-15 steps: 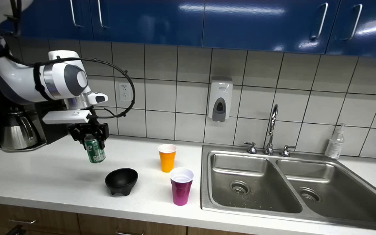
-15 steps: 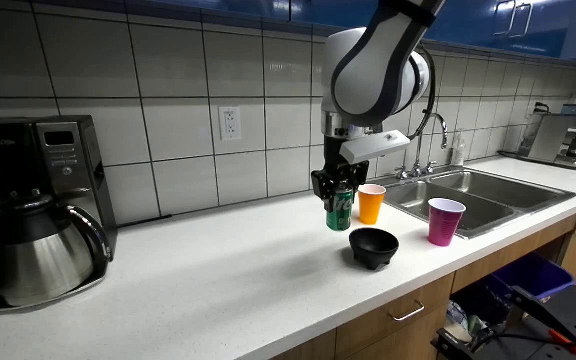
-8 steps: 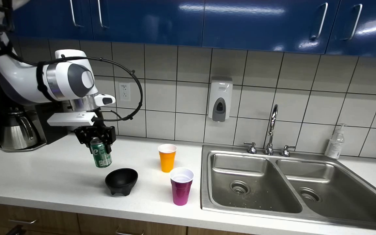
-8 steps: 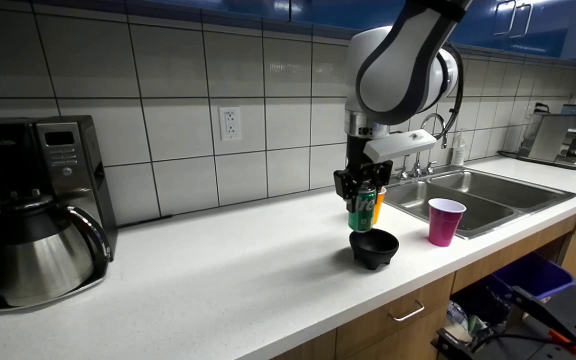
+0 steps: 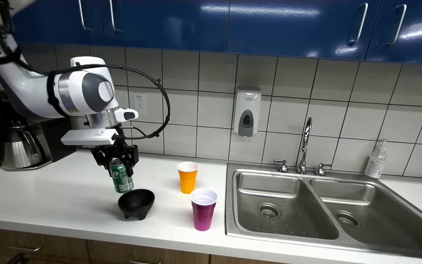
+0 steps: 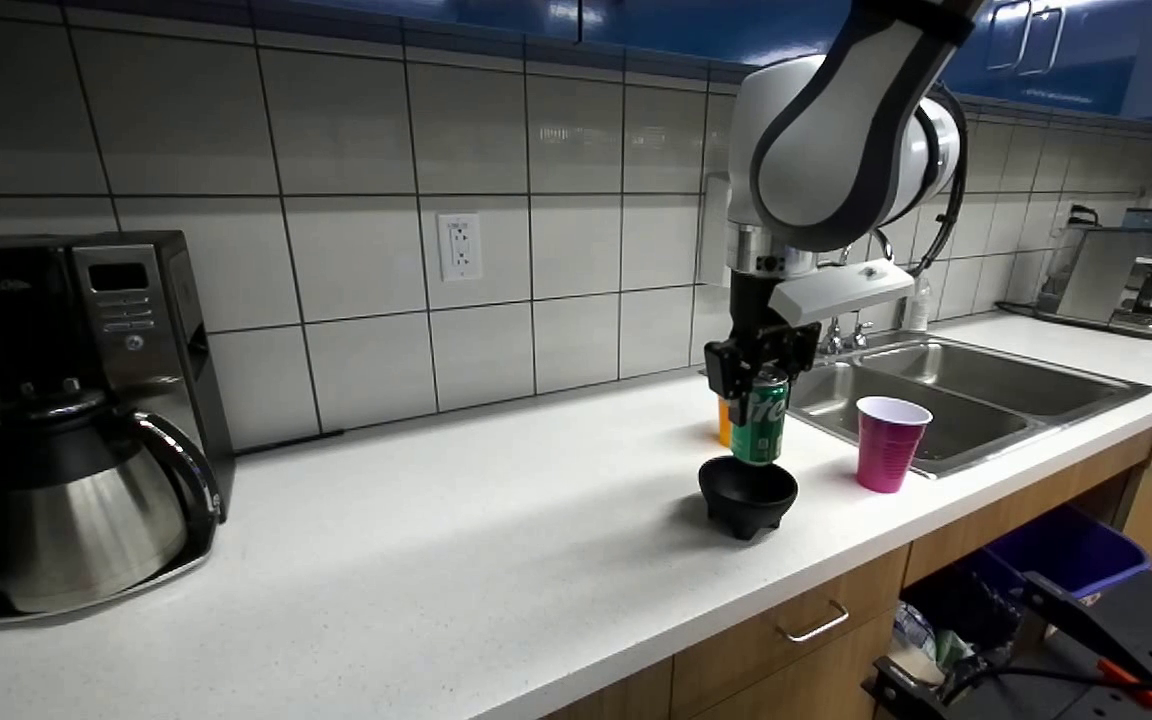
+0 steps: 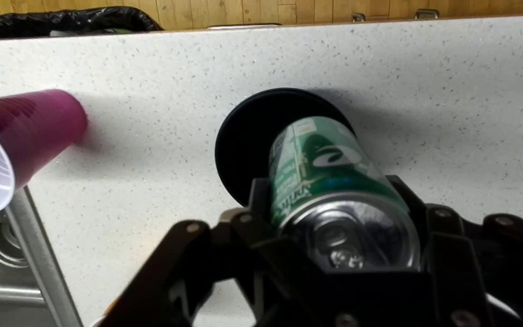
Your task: Put the green can in the bowl
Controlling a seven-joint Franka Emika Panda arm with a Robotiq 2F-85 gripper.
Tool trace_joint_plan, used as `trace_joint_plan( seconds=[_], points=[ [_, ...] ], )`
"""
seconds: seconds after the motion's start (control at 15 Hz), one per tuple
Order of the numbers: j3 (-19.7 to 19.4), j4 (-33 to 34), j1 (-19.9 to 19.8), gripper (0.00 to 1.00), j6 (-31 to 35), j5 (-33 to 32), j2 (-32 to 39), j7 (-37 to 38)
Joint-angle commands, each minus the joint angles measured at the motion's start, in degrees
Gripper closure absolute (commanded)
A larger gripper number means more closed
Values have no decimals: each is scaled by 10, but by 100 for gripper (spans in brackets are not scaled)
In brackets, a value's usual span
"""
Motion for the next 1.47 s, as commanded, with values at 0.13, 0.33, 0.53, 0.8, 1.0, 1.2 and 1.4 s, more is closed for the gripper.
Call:
trace_joint_plan(
  seconds=[0.13, 0.33, 0.53, 0.8, 1.0, 1.2, 1.4],
  points=[
    [-2, -23, -25, 62, 28, -4, -16, -42],
    [-2, -16, -29, 62, 46, -1, -1, -53],
    [-2, -8, -31, 62, 63, 8, 18, -69],
    [-3, 0, -29, 62, 79, 14, 46, -83],
    [-8, 9, -29, 62, 93, 12, 69, -88],
    [-12, 22, -31, 62, 105, 22, 95, -99],
    [-11, 35, -34, 62, 112, 39, 120, -118]
  ],
)
